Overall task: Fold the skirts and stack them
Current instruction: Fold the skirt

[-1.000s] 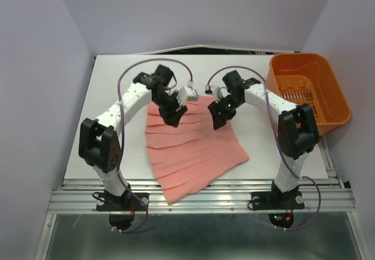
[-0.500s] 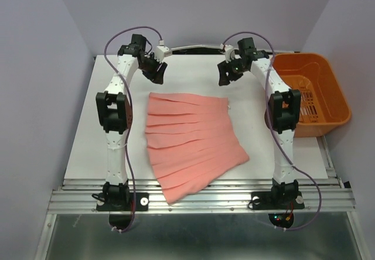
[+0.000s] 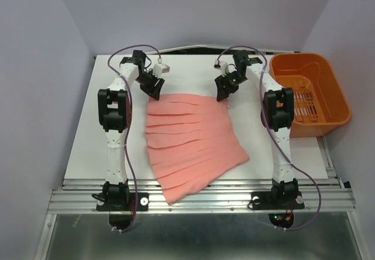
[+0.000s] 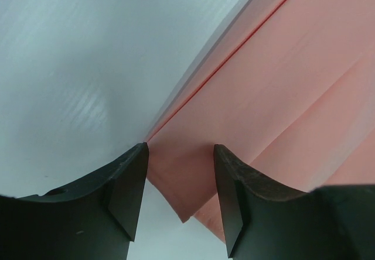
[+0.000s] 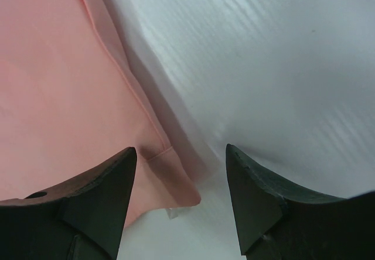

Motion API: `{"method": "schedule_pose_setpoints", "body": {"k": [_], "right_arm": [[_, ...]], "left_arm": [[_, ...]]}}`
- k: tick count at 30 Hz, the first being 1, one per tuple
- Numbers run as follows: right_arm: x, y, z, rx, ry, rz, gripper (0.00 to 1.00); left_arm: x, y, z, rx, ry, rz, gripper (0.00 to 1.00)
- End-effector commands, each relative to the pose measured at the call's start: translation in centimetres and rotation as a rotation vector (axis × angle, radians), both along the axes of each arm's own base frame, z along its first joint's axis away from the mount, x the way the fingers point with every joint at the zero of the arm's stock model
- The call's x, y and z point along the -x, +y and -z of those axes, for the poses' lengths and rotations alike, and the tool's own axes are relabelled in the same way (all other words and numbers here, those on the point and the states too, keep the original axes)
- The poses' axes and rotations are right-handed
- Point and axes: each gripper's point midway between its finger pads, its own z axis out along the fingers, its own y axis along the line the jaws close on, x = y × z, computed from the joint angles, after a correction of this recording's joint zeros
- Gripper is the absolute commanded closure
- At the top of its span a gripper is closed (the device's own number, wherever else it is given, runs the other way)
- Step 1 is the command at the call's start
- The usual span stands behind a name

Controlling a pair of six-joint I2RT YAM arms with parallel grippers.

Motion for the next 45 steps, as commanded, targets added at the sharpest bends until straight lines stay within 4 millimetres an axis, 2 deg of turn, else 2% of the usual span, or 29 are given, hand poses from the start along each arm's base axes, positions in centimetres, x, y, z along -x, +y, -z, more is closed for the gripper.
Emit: {"method": "schedule_pose_setpoints", "body": {"k": [1, 6, 12, 14, 15, 18, 19, 22, 23, 25, 27, 29, 32, 34, 35, 36, 37, 39, 40, 42, 43, 45], "right_arm": [[3.0, 1.2, -1.1, -0.079, 0.081, -0.078, 0.33], [3.4, 1.7, -1.8, -0.115, 0.095, -0.095, 0.33], [4.0, 1.0, -0.2, -0.074, 0.112, -0.118, 0.38], [3.7, 0.8, 0.3, -0.059, 0.097, -0.114, 0.41], [3.4, 0.6, 0.6, -0.044, 0.079, -0.11, 0.45], [2.6, 0.5, 0.8, -0.032, 0.053, -0.099, 0.55], [2.2, 0.6, 0.6, -0.035, 0.038, -0.093, 0.59], [1.6, 1.1, 0.2, -0.034, 0.007, -0.09, 0.73], [1.4, 1.1, 0.0, -0.034, 0.002, -0.084, 0.77], [0.8, 1.1, -0.3, -0.033, -0.013, -0.057, 0.92], [0.3, 0.8, -0.1, -0.014, -0.021, -0.023, 0.99], [-0.6, 0.8, -0.1, -0.012, -0.033, 0.029, 0.99], [-2.6, 0.4, -0.5, -0.016, -0.057, 0.135, 0.99], [-4.4, 0.4, -1.0, -0.015, -0.1, 0.19, 0.99], [-5.3, -0.3, -1.1, -0.019, -0.099, 0.247, 0.99], [-6.2, -1.0, -1.4, -0.02, -0.115, 0.283, 0.99], [-7.7, -1.2, -2.0, -0.016, -0.158, 0.313, 0.99], [-9.4, -2.6, -2.8, -0.023, -0.189, 0.379, 0.99], [-10.6, -2.8, -3.7, -0.026, -0.232, 0.409, 0.99], [-11.7, -3.7, -4.8, -0.029, -0.278, 0.446, 0.99], [-12.6, -4.4, -6.2, -0.037, -0.32, 0.474, 0.99], [-13.0, -4.6, -7.5, -0.042, -0.355, 0.489, 0.99]], "left_arm": [[1.6, 1.1, -0.8, 0.011, 0.027, 0.029, 0.4], [2.9, 1.1, -0.3, 0.029, 0.068, 0.057, 0.4], [3.1, 1.7, 1.7, -0.007, 0.091, 0.028, 0.41], [3.1, 1.8, 1.8, -0.017, 0.083, 0.027, 0.47], [3.0, 1.7, 1.9, -0.02, 0.077, 0.031, 0.55], [3.3, 1.4, 2.0, -0.028, 0.082, 0.043, 0.68], [3.3, 1.3, 2.0, -0.03, 0.081, 0.051, 0.8], [3.0, 1.3, 1.9, -0.054, 0.068, 0.056, 1.0], [2.8, 1.3, 1.8, -0.057, 0.064, 0.055, 1.0], [1.9, 1.5, 1.2, -0.065, 0.039, 0.055, 1.0], [0.3, 2.1, 0.7, -0.086, -0.006, 0.026, 1.0], [-2.9, 3.3, -0.7, -0.105, -0.098, -0.027, 1.0], [-7.9, 4.5, -3.8, -0.119, -0.254, -0.125, 1.0], [-10.2, 5.1, -6.1, -0.116, -0.35, -0.189, 1.0], [-11.0, 5.5, -6.8, -0.131, -0.388, -0.213, 1.0], [-12.6, 5.7, -8.3, -0.125, -0.471, -0.239, 1.0], [-13.1, 5.9, -9.2, -0.12, -0.505, -0.278, 1.0], [-15.1, 6.8, -11.5, -0.136, -0.614, -0.341, 1.0], [-16.2, 7.6, -13.3, -0.136, -0.681, -0.39, 1.0], [-17.1, 8.3, -15.5, -0.123, -0.746, -0.441, 1.0], [-17.5, 8.9, -17.4, -0.114, -0.791, -0.462, 1.0], [-18.1, 9.7, -20.2, -0.123, -0.874, -0.489, 1.0]]}}
